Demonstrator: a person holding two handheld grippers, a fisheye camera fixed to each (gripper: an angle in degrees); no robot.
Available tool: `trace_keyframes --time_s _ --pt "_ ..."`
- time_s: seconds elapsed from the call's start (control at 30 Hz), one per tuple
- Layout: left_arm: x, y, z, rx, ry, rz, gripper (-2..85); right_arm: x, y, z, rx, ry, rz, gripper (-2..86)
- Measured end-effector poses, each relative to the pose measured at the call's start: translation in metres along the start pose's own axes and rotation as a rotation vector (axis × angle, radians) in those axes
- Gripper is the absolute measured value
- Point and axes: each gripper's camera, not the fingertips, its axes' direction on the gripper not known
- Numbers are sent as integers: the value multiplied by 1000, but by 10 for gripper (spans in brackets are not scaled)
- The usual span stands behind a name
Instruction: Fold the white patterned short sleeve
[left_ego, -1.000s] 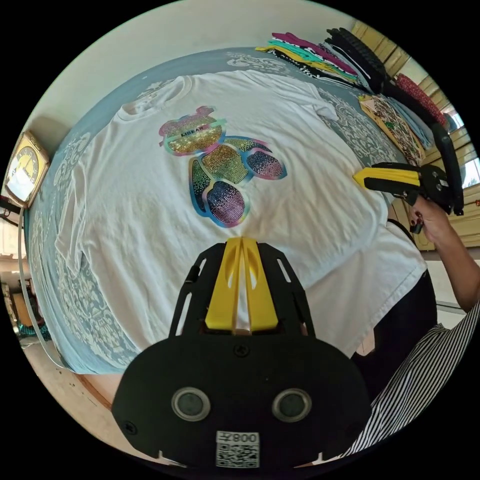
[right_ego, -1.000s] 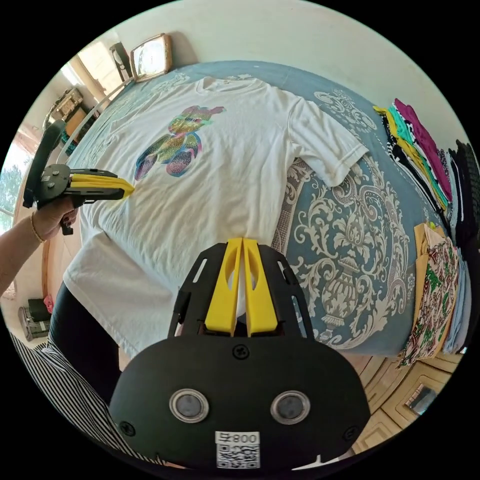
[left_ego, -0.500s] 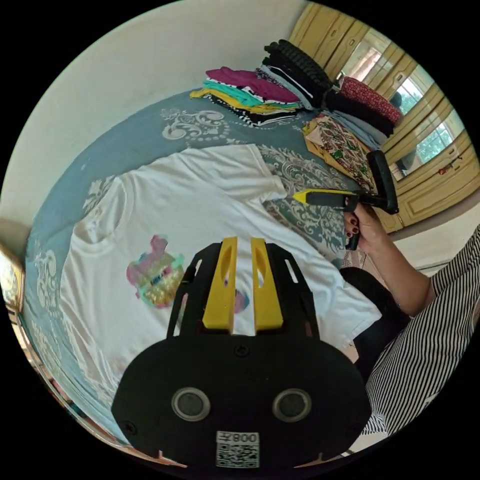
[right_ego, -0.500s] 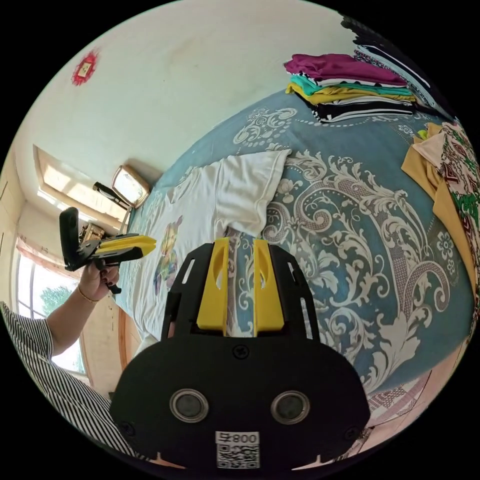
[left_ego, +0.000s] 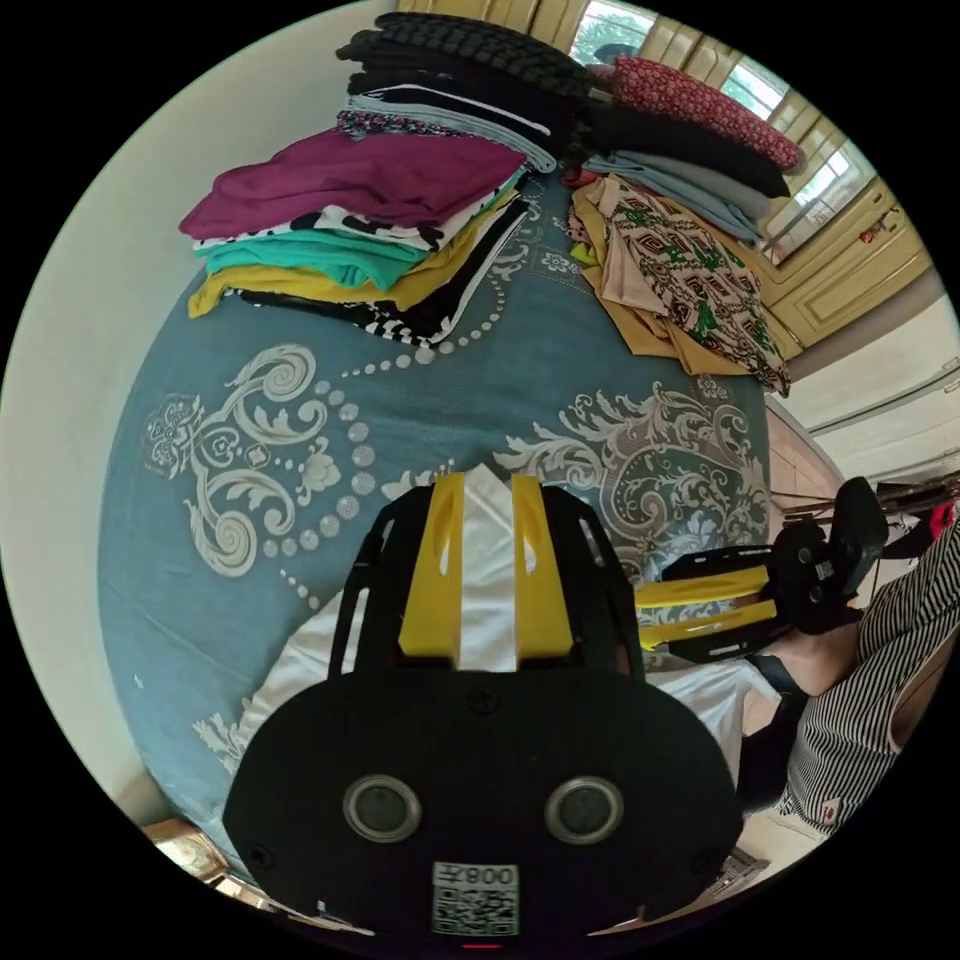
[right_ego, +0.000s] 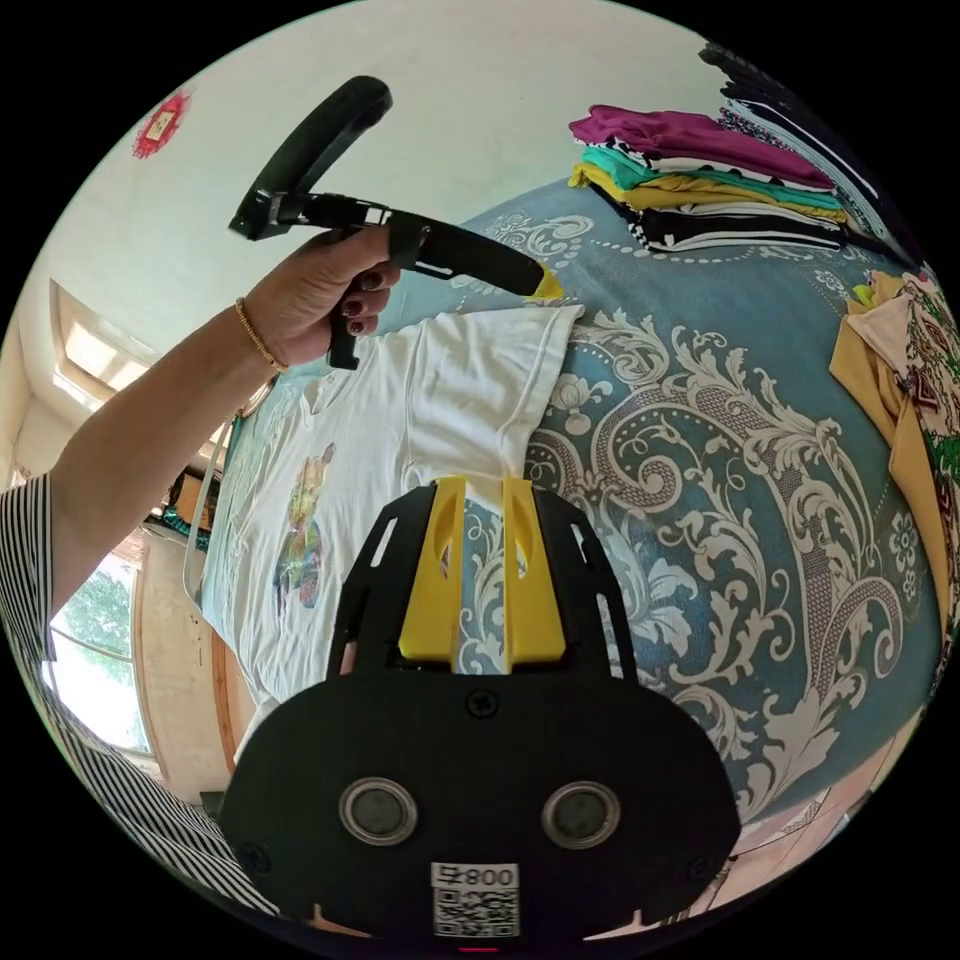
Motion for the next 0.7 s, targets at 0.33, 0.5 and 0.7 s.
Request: trace_keyframes --time_s 0.33,0.5,0.7 --pt "-15 -41 23 -139 -98 166 29 21 -7 12 -4 -86 24 27" --pt "-38 -27 1 -62 -150 108 10 19 -15 16 1 -89 17 10" --pt "-93 26 -59 146 -58 -50 6 -3 -22 7 86 -42 -70 5"
